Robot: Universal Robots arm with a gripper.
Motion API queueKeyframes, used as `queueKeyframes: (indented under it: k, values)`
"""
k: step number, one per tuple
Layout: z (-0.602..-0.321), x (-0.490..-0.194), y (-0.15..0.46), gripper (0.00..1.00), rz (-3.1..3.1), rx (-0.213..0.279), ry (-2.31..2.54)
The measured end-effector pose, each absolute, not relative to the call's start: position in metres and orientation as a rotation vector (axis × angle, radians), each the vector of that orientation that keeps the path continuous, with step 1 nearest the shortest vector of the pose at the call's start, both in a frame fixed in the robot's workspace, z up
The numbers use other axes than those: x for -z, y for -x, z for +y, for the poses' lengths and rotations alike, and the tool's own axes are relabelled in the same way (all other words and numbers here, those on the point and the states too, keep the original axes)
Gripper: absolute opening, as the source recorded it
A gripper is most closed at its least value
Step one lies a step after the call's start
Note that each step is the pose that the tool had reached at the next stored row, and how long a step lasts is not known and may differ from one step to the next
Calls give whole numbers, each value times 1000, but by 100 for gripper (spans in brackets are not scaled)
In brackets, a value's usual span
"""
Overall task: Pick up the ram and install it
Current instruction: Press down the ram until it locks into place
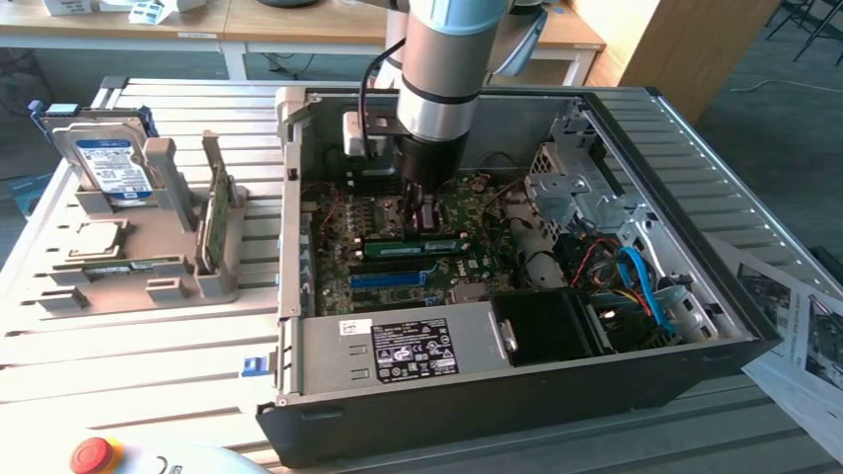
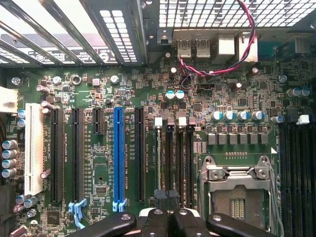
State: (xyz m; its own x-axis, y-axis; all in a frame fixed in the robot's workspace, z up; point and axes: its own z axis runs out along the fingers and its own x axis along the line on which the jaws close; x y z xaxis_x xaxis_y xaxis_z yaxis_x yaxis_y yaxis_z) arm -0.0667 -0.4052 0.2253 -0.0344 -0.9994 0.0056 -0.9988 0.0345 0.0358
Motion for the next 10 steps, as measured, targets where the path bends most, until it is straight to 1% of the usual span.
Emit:
queueKeyframes:
  k: [10]
  values:
    - [-405,-225,67,10,-2238,34,-2163]
